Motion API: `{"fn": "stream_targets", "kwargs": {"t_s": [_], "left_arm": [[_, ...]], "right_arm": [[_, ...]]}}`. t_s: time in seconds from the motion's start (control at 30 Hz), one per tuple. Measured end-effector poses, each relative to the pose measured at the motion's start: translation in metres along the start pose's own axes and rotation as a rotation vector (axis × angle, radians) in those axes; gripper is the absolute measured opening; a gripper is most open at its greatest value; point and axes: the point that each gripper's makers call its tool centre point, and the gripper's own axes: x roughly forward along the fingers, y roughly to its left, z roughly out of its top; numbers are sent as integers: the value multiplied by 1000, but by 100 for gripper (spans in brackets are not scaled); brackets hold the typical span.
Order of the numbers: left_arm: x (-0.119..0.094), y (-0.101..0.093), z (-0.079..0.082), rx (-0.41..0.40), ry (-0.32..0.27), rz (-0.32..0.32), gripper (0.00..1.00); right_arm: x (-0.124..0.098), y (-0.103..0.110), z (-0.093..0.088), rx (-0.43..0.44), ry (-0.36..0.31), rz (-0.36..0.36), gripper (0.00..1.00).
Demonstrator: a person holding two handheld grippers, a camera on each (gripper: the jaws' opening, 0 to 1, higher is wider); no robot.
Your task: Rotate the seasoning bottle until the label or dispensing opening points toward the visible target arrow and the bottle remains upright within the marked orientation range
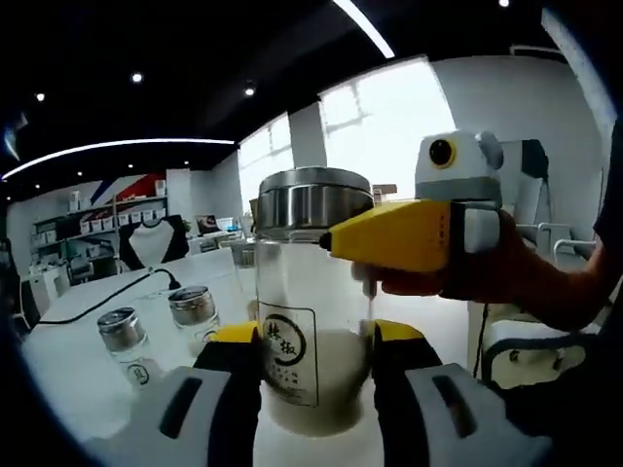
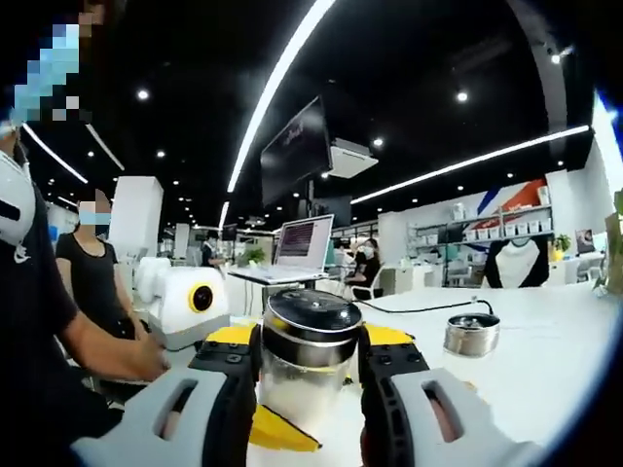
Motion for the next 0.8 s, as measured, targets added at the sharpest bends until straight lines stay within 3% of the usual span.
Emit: {"fn": "stream_targets", "kwargs": {"t_s": [0.13,0.23,0.3,0.47,0.57,0.7,0.8], "left_arm": [[3,2,0,51,10,69,45],[4,2,-4,20,13,52,45],[2,-1,-1,13,-12,17,45],[-5,-15,12,10,-86,-151,45],[-8,-21,13,49,-108,-225,45],[-12,-25,15,13,-129,-280,44],[-14,-30,15,-6,-137,-315,43]], "right_arm": [[4,-8,-2,30,-21,-86,41],[4,-3,0,32,-23,-61,39],[3,1,2,1,-16,-26,38],[-3,7,10,13,-26,72,38],[-6,19,7,-33,18,179,38],[-9,26,2,-148,63,221,38],[-12,28,2,-129,58,248,38]]}}
